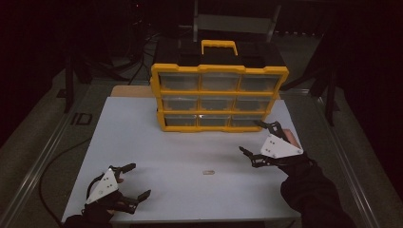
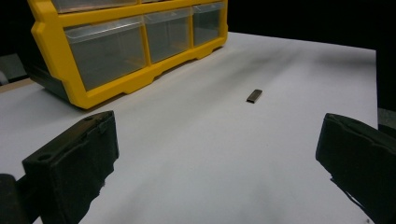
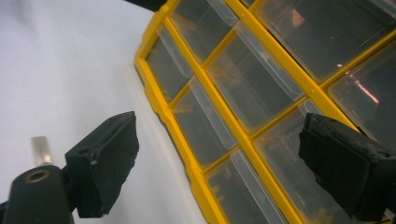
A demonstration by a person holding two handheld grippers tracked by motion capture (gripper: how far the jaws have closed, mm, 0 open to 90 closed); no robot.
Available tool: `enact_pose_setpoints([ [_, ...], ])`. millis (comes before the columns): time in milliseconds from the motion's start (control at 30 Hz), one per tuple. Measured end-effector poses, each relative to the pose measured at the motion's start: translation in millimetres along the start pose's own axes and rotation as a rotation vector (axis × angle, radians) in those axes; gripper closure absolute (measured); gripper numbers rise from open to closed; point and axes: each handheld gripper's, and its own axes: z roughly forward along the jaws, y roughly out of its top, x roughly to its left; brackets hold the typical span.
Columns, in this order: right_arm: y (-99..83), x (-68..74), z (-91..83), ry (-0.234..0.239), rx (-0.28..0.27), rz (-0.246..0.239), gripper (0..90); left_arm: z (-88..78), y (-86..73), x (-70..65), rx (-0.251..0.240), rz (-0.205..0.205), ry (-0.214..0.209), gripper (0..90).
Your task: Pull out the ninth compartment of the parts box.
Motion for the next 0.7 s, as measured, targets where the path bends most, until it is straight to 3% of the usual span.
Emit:
enact_pose_setpoints([
  [233, -2.6, 0.5, 14.8, -0.038, 0.038, -0.088, 12.3, -0.1, -0.1, 0.3, 0.000, -0.002, -0.003, 0.0],
  [500, -5.5, 3.6, 35.3, -0.017, 0.084, -0.150, 13.7, -0.3, -0.1, 0.3, 0.001, 0.002, -0.002, 0.0],
  [700, -8.5, 8.3, 49.2, -0.031, 0.117, -0.200, 15.0, -0.4, 0.0, 0.4, 0.000, 0.001, -0.002, 0.0],
])
